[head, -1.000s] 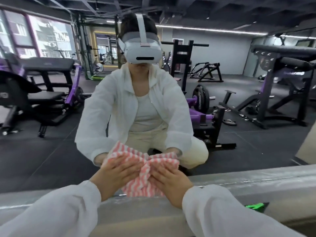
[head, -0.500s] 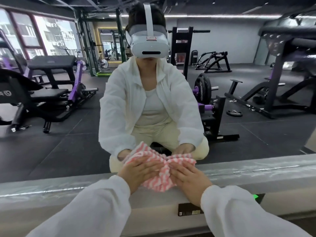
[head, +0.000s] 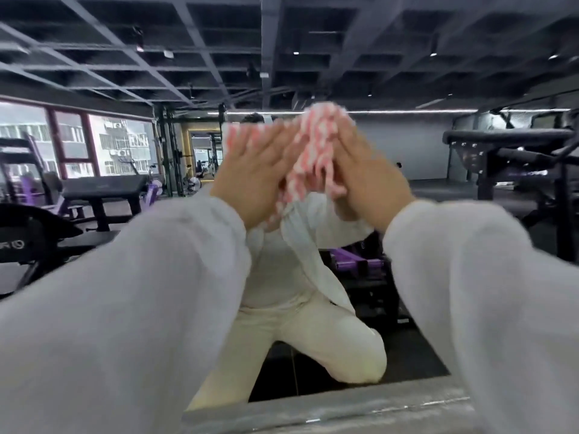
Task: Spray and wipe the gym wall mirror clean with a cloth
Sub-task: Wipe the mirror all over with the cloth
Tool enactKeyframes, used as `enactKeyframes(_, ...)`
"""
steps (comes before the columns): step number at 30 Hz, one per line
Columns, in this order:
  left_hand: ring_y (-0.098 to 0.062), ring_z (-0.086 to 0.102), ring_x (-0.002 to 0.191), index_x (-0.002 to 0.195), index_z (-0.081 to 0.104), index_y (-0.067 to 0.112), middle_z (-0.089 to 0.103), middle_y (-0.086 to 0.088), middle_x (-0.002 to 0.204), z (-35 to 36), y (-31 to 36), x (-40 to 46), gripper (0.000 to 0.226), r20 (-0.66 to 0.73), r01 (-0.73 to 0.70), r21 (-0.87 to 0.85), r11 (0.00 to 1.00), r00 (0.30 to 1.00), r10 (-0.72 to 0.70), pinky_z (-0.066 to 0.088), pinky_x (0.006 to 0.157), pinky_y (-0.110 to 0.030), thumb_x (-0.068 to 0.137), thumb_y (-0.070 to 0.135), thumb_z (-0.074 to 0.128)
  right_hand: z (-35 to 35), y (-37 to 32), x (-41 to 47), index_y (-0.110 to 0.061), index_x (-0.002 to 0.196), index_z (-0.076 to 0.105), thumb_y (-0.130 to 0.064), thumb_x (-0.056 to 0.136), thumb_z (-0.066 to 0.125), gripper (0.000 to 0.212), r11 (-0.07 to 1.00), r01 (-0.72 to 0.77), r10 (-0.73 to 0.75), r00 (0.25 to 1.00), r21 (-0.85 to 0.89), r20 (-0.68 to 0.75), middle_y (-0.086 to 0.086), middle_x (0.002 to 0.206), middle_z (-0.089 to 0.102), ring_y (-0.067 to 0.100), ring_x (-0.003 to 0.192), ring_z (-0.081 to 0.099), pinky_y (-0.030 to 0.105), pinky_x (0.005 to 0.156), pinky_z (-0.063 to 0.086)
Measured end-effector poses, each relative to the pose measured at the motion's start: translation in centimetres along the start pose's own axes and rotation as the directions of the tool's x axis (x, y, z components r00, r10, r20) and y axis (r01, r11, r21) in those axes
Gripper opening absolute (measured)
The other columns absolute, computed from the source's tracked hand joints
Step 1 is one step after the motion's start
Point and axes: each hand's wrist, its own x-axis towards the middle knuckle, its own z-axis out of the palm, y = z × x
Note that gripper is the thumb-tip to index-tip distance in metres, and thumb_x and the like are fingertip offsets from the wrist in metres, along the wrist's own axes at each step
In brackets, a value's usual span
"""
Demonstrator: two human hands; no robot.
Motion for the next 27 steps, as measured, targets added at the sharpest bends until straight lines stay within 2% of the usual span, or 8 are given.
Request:
enactKeyframes(6, -0.024, -0.004, 0.146, 0.152, 0.009, 0.022, 0.001, -0.001, 0.16, -2.0, -0.7, 5.3, 0.058, 0.018, 0.217, -0.08, 0.973, 0.976, -0.217, -0.009, 0.114, -0.046, 0.099, 0.031, 0.03, -3.5, 2.1, 1.7, -0.01, 0.151, 0.017, -0.005, 0.093, 0.041, 0.063, 0.974, -0.072, 0.086, 0.995, 0.215, -0.058, 0.007, 0.16, 0.006, 0.024, 0.146, 0.012, 0.025, 0.109, 0.022)
enactKeyframes(9, -0.03, 0.01, 0.144, 0.149, 0.024, 0.014, 0.019, -0.009, 0.156, -0.6, 0.6, 3.2, 0.066, -0.031, 0.074, -0.164, 0.984, 0.996, -0.081, -0.004, 0.113, -0.048, 0.096, 0.052, 0.01, -0.8, 1.5, -0.6, -0.011, 0.149, 0.026, -0.002, 0.091, 0.052, 0.064, 0.949, -0.058, 0.081, 0.995, 0.311, -0.062, 0.006, 0.159, 0.013, 0.026, 0.144, 0.02, 0.036, 0.101, 0.039)
enactKeyframes(13, -0.028, 0.013, 0.142, 0.148, 0.013, 0.013, 0.017, -0.007, 0.157, 3.4, 3.0, -1.7, 0.055, -0.11, -0.155, -0.151, 0.976, 0.984, 0.14, 0.01, 0.112, -0.057, 0.103, 0.043, 0.019, 4.1, 0.4, -5.4, -0.005, 0.143, 0.036, 0.0, 0.085, 0.054, 0.061, 0.928, 0.083, -0.01, 0.981, 0.364, -0.196, 0.016, 0.151, 0.031, 0.03, 0.141, 0.022, 0.04, 0.112, 0.028)
enactKeyframes(15, -0.022, -0.001, 0.144, 0.148, 0.009, 0.017, 0.008, -0.001, 0.157, 5.3, 4.8, -5.5, 0.05, -0.063, -0.2, -0.187, 0.962, 0.979, 0.192, 0.005, 0.113, -0.056, 0.103, 0.033, 0.024, 6.4, -0.9, -8.7, -0.003, 0.14, 0.04, -0.002, 0.089, 0.047, 0.052, 0.905, 0.141, -0.055, 0.975, 0.402, -0.216, 0.019, 0.147, 0.038, 0.031, 0.137, 0.028, 0.041, 0.115, 0.025)
enactKeyframes(18, -0.025, -0.007, 0.145, 0.14, 0.033, 0.015, 0.03, -0.007, 0.15, 7.2, 7.6, -12.3, 0.056, 0.137, -0.313, -0.151, 0.938, 0.933, 0.333, -0.002, 0.113, -0.054, 0.085, 0.016, 0.036, 10.2, -3.2, -15.8, 0.001, 0.124, 0.056, -0.01, 0.092, 0.043, 0.036, 0.884, 0.322, -0.275, 0.944, 0.338, -0.181, 0.02, 0.128, 0.057, 0.037, 0.124, 0.041, 0.043, 0.112, 0.024)
enactKeyframes(21, -0.031, 0.017, 0.141, 0.129, 0.057, 0.02, 0.044, -0.003, 0.143, 6.3, 11.0, -17.4, 0.06, 0.465, -0.434, -0.108, 0.894, 0.773, 0.432, 0.0, 0.113, -0.051, 0.072, 0.019, 0.037, 11.5, -5.7, -21.3, -0.007, 0.123, 0.063, -0.015, 0.074, 0.06, 0.049, 0.802, 0.503, -0.554, 0.828, 0.322, 0.086, 0.012, 0.135, 0.054, 0.032, 0.131, 0.042, 0.046, 0.112, 0.022)
enactKeyframes(25, -0.026, -0.043, 0.123, 0.15, -0.009, 0.026, -0.042, 0.005, 0.14, 3.9, 15.1, -20.5, 0.071, 0.904, -0.335, -0.133, 0.933, 0.345, 0.252, -0.028, 0.101, -0.051, 0.097, 0.017, 0.037, 11.6, -7.4, -25.2, -0.007, 0.147, -0.013, -0.021, 0.102, 0.027, 0.062, 0.687, 0.618, -0.725, 0.548, 0.383, 0.418, 0.008, 0.158, -0.015, 0.028, 0.144, -0.017, 0.04, 0.102, -0.025)
enactKeyframes(27, -0.021, -0.042, 0.126, 0.147, -0.02, 0.023, -0.038, 0.008, 0.147, 3.0, 16.6, -20.3, 0.069, 0.973, -0.236, -0.11, 0.966, 0.174, 0.154, -0.028, 0.096, -0.047, 0.1, 0.014, 0.03, 11.5, -7.9, -25.6, -0.007, 0.143, -0.021, -0.022, 0.103, 0.025, 0.063, 0.671, 0.627, -0.74, 0.525, 0.396, 0.421, 0.009, 0.157, -0.02, 0.027, 0.143, -0.021, 0.039, 0.106, -0.023)
